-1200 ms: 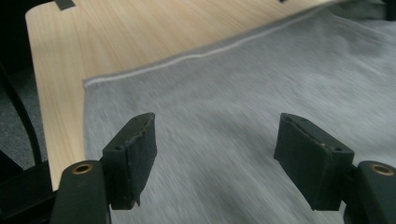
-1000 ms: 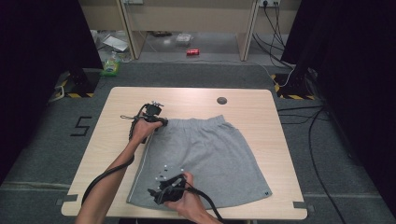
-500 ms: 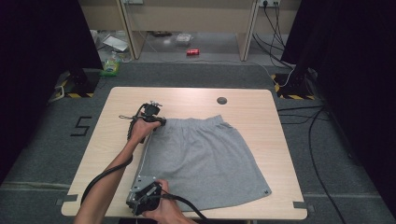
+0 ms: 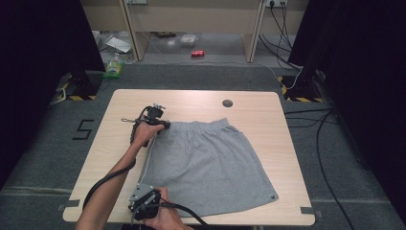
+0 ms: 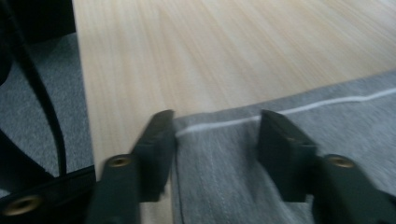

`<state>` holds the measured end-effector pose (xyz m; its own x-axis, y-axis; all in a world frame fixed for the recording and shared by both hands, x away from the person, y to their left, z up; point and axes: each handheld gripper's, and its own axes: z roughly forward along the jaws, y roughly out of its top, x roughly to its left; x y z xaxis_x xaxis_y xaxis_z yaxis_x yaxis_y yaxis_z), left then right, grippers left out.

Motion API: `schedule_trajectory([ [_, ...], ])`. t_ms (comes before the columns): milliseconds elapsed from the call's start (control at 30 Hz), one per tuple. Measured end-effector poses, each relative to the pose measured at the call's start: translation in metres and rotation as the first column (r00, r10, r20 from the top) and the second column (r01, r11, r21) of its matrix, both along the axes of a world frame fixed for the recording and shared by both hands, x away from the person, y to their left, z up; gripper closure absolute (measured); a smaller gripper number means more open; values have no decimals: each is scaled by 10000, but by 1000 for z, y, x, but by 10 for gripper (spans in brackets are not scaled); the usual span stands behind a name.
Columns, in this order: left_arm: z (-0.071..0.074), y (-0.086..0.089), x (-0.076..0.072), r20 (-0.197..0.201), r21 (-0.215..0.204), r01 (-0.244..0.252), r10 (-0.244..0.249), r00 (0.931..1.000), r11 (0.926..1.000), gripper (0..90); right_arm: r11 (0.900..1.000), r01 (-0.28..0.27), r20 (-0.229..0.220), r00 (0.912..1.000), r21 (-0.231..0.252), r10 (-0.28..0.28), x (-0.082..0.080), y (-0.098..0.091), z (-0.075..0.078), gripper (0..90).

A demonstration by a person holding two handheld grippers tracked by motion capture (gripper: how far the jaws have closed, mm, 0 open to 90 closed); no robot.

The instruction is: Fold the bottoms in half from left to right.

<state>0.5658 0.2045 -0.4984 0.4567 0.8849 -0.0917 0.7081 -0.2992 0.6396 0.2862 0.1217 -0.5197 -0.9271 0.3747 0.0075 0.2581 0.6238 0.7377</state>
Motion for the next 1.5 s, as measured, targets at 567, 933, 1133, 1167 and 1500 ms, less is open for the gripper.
schedule_trajectory([
  [567,8,0,3,-357,-373,-279,266,9990,9989,810,9943,466,-475,9980,961,-422,9,-28,9,811],
  [933,47,-11,-1,-241,-877,-158,138,9996,9960,824,9707,1056,-131,9944,2156,-1053,11,-84,41,817],
  [1133,74,-27,-1,-133,-982,-121,108,9999,9951,824,9534,1651,-54,9856,2525,-1692,7,-124,52,818],
  [1167,78,-31,-1,-92,-1002,-67,58,9999,9949,825,9501,1752,11,9834,2581,-1817,7,-131,54,818],
  [1500,93,-70,-1,21,-1061,357,-357,9994,9937,824,9066,2840,44,9538,3122,-3003,1,-190,64,819],
])
